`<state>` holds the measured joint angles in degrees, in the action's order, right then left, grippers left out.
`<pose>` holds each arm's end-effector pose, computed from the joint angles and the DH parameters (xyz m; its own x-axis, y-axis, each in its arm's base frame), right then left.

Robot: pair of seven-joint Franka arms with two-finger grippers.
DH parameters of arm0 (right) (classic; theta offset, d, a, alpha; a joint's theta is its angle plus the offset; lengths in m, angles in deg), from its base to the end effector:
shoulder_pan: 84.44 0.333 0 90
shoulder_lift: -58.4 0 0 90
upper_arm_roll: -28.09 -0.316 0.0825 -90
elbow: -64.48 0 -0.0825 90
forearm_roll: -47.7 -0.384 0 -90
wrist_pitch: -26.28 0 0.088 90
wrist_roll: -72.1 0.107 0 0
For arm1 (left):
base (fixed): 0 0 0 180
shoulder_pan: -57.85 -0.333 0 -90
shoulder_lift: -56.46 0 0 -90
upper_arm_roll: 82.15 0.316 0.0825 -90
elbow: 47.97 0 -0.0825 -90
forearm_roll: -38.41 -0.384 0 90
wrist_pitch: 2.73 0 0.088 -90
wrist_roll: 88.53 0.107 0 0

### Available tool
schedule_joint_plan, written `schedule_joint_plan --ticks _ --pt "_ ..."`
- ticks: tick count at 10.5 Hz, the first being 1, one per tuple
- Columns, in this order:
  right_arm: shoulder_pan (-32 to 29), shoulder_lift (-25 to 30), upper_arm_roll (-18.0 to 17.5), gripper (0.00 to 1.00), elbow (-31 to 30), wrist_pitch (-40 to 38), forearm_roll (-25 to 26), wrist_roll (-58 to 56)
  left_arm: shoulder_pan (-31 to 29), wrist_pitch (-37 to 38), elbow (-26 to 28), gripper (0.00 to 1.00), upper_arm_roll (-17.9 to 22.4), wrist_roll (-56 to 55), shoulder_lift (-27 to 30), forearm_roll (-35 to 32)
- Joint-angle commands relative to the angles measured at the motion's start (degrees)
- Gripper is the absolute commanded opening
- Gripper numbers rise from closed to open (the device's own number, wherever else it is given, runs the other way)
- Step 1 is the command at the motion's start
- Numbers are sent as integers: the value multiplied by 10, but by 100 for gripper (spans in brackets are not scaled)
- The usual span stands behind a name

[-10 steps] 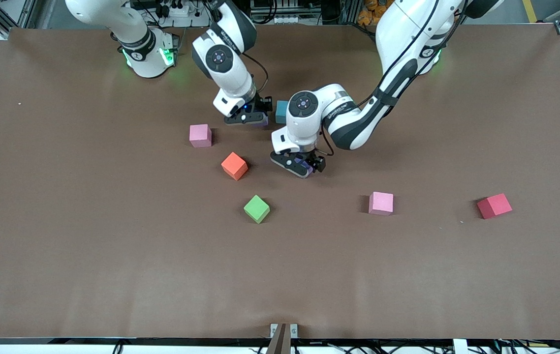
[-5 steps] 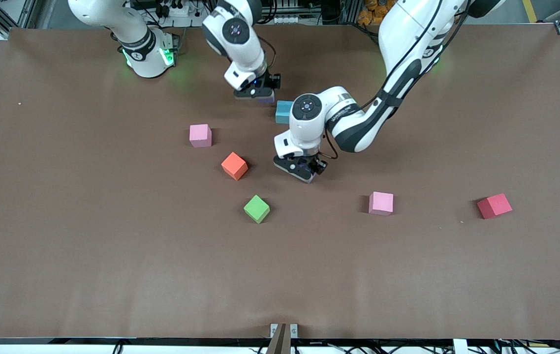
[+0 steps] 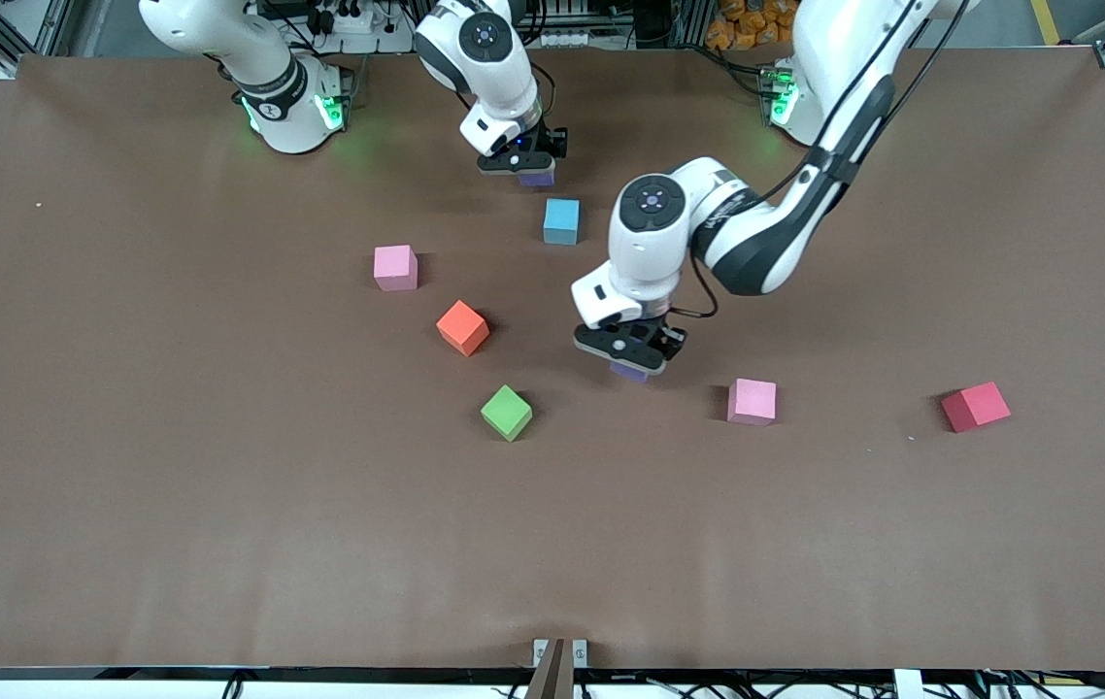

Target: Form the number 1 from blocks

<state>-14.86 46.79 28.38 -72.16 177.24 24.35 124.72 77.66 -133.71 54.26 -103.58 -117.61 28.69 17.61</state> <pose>0.1889 0.4715 0.2390 0.9860 -0.0502 -0.1589 -0.0719 -0.9884 -0.1340 0.5147 -0.4120 0.3043 0.9151 -0.3902 0.1015 -0.3840 -0.9203 -0.0755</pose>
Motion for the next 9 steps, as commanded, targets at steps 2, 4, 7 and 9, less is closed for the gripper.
schedule_joint_plan --ticks 2,4,7,9 --pt "13 -64 4 53 71 3 4 15 -20 26 9 0 -1 6 36 31" --pt "16 -90 4 53 99 3 10 22 -24 34 10 0 0 5 45 44" --pt "15 -112 7 53 113 3 29 22 -29 54 7 0 2 8 57 57" --pt "10 -126 11 53 125 3 34 21 -29 54 1 0 4 9 61 58"
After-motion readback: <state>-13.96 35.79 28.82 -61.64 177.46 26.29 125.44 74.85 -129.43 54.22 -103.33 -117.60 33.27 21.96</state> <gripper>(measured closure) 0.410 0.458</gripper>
